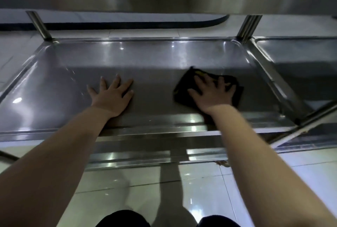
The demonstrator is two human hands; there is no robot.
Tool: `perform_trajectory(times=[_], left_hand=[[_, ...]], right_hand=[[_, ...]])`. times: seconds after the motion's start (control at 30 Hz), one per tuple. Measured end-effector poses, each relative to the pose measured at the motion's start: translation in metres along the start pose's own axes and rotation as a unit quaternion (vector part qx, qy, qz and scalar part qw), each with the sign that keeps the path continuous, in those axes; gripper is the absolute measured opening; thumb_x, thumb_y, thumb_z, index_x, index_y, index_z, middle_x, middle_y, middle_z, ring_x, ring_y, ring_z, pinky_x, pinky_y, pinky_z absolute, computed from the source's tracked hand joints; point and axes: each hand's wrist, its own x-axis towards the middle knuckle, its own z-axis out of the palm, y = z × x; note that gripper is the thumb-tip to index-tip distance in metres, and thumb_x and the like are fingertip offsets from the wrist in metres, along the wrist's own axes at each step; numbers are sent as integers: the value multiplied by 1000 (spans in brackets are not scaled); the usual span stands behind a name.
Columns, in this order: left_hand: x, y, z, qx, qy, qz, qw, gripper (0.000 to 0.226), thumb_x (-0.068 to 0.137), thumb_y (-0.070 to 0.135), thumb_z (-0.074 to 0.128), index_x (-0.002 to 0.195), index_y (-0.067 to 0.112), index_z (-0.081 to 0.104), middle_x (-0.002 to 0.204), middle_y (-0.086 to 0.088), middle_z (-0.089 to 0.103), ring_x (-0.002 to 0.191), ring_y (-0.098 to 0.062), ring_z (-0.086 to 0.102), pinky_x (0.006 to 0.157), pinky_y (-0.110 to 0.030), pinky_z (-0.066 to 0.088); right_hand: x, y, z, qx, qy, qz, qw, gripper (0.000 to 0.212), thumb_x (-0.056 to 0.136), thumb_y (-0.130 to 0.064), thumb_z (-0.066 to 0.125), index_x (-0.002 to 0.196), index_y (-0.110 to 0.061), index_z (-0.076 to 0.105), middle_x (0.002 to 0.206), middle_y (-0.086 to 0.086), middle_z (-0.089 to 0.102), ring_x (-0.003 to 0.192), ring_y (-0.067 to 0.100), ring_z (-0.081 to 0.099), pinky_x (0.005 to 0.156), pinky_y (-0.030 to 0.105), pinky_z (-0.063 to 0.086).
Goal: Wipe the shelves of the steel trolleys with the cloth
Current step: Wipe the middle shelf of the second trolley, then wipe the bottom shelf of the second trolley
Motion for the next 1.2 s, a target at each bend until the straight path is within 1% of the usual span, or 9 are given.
perform_trajectory(times=[0.1, 0.2, 0.43, 0.57, 0.8, 0.93, 1.0, 1.1, 1.2], left_hand=[[2, 0, -4, -4, -31, -11, 999, 54, 100, 60, 17, 150, 55, -3, 164, 11, -10, 148, -39, -12, 110, -73, -3], [1, -3, -2, -12, -50, -14, 999, 53, 99, 61, 14, 148, 57, -8, 163, 11, -15, 148, -36, -15, 110, -73, -4], [-5, -3, 7, -19, -3, 5, 1000, 55, 96, 63, 9, 150, 54, 1, 164, 10, -8, 150, -31, -11, 111, -70, -7], [-5, -3, 9, -21, 4, 3, 1000, 54, 97, 63, 10, 150, 54, 3, 165, 9, -6, 150, -33, -10, 108, -72, -8], [-18, -7, 4, -42, 20, 18, 999, 53, 100, 57, 17, 152, 49, 12, 165, 9, 0, 150, -35, -9, 110, -71, -8], [-39, 3, -11, -23, 55, 121, 991, 51, 105, 43, 24, 155, 41, 14, 165, 5, 6, 151, -31, -7, 116, -59, -8], [-58, 13, -13, -81, 105, 209, 969, 51, 104, 39, 33, 155, 33, 24, 163, 0, 20, 151, -30, 3, 120, -51, -1], [-86, 33, -13, -141, 101, 323, 930, 62, 97, 55, 34, 153, 28, 31, 160, -1, 25, 150, -21, 9, 122, -41, 1], [-99, 56, -9, -103, 37, 344, 933, 82, 87, 76, 30, 155, 30, 24, 162, 0, 21, 150, -17, 5, 122, -36, -1]], right_hand=[[-45, -85, 16, -18, -15, -156, 987, 67, 88, -77, 16, 149, -53, 2, 163, -16, -2, 149, 34, -11, 108, 67, -13], [-58, -76, 16, -22, -36, -207, 977, 70, 83, -82, 12, 147, -57, 0, 163, -18, -5, 150, 26, -12, 111, 61, -16], [-24, 137, -16, -15, -35, 83, 996, 70, 86, -81, 19, 149, -55, 2, 164, -15, -3, 151, 26, -1, 114, 64, -2], [-32, 128, -14, -5, -55, 157, 986, 69, 86, -81, 15, 148, -56, -3, 163, -16, -8, 150, 32, -9, 112, 68, -6], [-80, -74, 13, -23, -52, -112, 992, 67, 88, -78, 14, 148, -55, -5, 162, -18, -12, 148, 31, -18, 109, 67, -12], [-97, -67, 1, 54, -38, -222, 973, 89, 76, -89, 26, 152, -50, 1, 163, -14, -5, 148, 20, -20, 116, 57, -14], [-106, -40, -2, 0, -14, -264, 965, 108, 66, -93, 33, 155, -41, 0, 163, -9, -1, 150, 22, -13, 120, 49, -6], [-119, -17, 4, -91, 5, -273, 958, 91, 87, -71, 45, 156, -30, 2, 165, -1, 2, 151, 23, -3, 121, 40, -5], [-123, -16, 0, -20, 14, -283, 959, 63, 100, -38, 48, 155, -24, 20, 163, 0, 14, 151, 23, 9, 121, 35, -1]])
